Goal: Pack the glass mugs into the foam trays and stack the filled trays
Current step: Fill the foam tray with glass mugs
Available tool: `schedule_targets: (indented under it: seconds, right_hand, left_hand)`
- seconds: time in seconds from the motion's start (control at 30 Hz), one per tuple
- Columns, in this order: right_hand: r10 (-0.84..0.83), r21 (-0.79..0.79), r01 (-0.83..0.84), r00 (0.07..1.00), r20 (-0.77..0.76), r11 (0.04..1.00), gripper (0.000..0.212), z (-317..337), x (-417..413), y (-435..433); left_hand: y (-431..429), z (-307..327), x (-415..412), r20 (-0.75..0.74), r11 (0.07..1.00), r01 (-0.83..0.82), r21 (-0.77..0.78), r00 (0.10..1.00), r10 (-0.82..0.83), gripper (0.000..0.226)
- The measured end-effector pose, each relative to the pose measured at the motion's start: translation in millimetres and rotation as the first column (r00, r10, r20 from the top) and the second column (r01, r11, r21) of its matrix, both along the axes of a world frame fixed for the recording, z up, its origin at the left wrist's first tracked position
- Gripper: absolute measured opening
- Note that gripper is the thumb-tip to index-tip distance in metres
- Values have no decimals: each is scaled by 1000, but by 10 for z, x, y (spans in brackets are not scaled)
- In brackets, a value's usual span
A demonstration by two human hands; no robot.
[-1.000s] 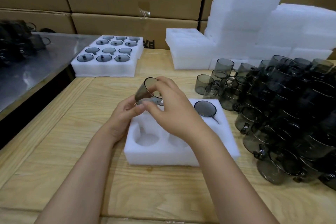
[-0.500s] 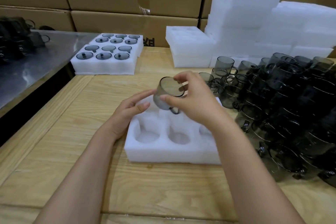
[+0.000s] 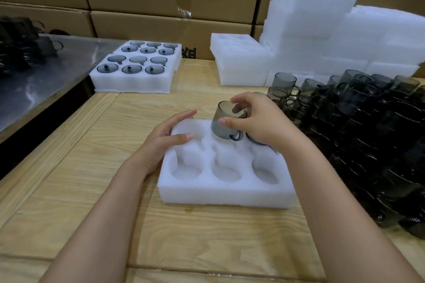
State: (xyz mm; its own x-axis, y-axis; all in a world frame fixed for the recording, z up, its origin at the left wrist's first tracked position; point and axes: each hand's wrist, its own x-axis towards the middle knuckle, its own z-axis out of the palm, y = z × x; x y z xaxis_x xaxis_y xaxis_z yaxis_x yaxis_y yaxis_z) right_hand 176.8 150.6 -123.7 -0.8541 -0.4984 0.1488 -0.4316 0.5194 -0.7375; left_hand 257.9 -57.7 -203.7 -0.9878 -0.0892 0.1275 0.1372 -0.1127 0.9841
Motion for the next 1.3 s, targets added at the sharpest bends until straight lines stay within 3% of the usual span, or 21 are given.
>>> schedule_targets:
  seconds: [0.37, 0.5, 0.67, 0.8, 1.0, 1.3]
  right_hand:
    - [60, 303, -38, 996, -64, 952, 65, 54, 61, 26]
    - [87, 345, -53, 993, -82, 937, 62, 48, 118, -29]
    - [150, 515, -105, 988, -46, 851, 71, 157, 49, -76]
    - [154, 382, -126, 987, -44, 916, 80, 161, -6, -338]
    - [226, 597, -105, 965, -131, 795, 72, -334, -44, -446]
    - [218, 584, -74, 959, -180, 809, 68, -434, -54, -444]
  left_hand:
    - [0, -26, -4, 24, 1000, 20, 18, 1000, -20, 56]
    - [5, -20, -3, 29, 1000, 14, 25, 999, -14, 62]
    - [3, -13, 2, 33, 1000, 11, 6, 999, -12, 59]
    - [4, -4, 10, 14, 1000, 24, -13, 1000, -24, 56]
    - [4, 5, 15, 14, 999, 6, -35, 1000, -5, 58]
    - [5, -17, 6, 25, 998, -11, -60, 1000, 13, 58]
